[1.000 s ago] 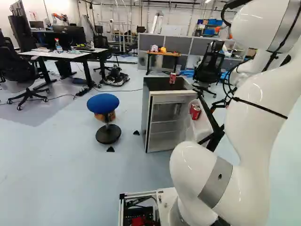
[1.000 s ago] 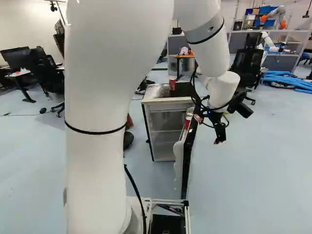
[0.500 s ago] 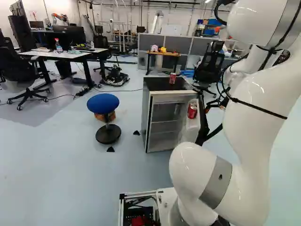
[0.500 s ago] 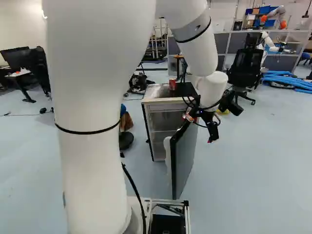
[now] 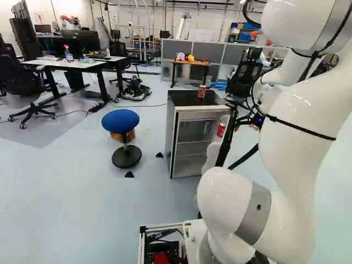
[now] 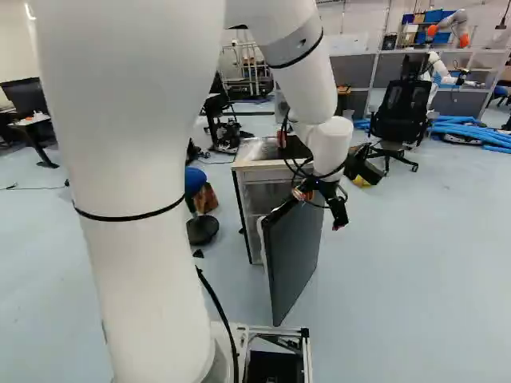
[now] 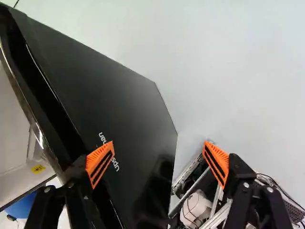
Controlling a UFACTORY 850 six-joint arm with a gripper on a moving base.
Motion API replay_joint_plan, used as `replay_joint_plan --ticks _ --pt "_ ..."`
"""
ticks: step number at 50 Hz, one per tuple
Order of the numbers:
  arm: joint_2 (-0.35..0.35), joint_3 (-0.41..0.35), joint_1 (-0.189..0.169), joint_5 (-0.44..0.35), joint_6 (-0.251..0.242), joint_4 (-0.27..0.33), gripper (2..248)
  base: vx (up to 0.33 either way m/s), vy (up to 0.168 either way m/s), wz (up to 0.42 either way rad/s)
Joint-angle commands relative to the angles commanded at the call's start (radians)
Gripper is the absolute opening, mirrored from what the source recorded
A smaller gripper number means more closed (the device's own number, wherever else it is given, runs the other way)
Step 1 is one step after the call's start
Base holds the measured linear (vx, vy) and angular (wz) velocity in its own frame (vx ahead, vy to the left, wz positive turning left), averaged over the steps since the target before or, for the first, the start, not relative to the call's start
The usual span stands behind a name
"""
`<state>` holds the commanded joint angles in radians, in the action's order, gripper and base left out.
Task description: Grab a drink from the fridge
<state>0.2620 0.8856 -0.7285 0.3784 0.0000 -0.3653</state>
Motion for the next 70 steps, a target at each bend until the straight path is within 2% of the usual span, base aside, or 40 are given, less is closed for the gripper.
replay_joint_plan --ticks 70 --pt "-0.162 -0.191 0.224 -0.249 0.0 0.0 247 0.0 0.0 0.0"
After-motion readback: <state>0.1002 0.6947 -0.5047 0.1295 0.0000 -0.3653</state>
